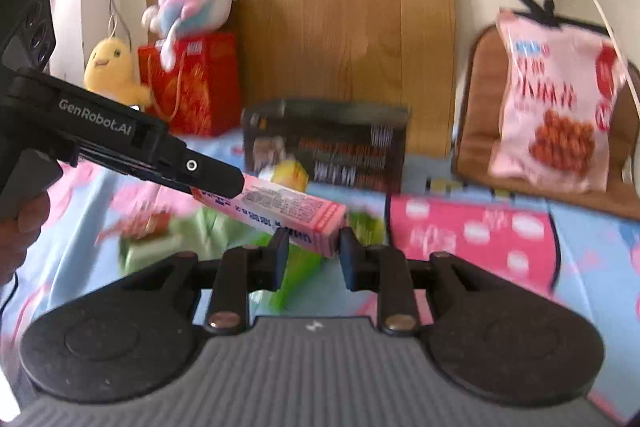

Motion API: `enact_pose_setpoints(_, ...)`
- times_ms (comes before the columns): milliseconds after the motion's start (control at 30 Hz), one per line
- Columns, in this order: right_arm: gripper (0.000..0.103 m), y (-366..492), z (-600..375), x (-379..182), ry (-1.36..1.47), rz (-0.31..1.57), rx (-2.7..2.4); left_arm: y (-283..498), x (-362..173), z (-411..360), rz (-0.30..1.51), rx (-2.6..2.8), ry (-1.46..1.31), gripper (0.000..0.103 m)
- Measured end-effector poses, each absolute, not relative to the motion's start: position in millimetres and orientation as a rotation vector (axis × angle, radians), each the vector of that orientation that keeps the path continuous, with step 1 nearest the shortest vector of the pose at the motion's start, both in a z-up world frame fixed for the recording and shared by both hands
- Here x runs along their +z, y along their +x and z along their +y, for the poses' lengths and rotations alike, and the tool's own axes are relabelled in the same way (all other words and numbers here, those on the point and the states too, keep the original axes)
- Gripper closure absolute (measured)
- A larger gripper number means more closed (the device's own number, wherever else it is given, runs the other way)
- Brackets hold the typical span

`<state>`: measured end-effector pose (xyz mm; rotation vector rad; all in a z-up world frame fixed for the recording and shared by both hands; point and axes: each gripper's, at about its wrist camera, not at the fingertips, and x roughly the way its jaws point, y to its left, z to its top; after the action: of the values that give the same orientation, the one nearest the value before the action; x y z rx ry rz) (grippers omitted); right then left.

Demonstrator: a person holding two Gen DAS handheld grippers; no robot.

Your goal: Organize snacks

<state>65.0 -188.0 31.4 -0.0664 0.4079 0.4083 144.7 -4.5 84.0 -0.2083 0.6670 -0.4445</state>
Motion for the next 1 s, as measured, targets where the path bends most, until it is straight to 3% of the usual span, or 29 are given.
enact_pose_setpoints(200, 0.073, 135, -175, 55, -0.057, 0.330, 0.404, 211, 110, -1, 0.578, -0.323, -0.197, 0.040)
enact_pose_setpoints(267, 0.071, 161, -167, 62, -0.034, 0.322, 0.405, 236, 110, 3, 0.565, -0.282, -0.206, 0.029)
enact_pose_setpoints(400, 0.069, 207, -143, 60, -0.039, 0.340, 0.387, 263, 100, 16, 0.602, -0.217, -0.179, 0.030)
enact_pose_setpoints(567, 0.069, 185, -160, 54, 0.029, 0.361, 0.418, 218, 89, 55, 0.560, -0.259, -0.203, 0.029)
enact_pose_setpoints(733, 0.068, 143, -176, 29, 0.080, 0.486, 0.527, 173, 53, 92, 0.654, -0.301, -0.313, 0.029)
enact_pose_setpoints(1000, 0.061, 102, -129, 15, 0.022, 0.586, 0.698, 116, 23, 117, 0.719, -0.318, -0.405, 0.029)
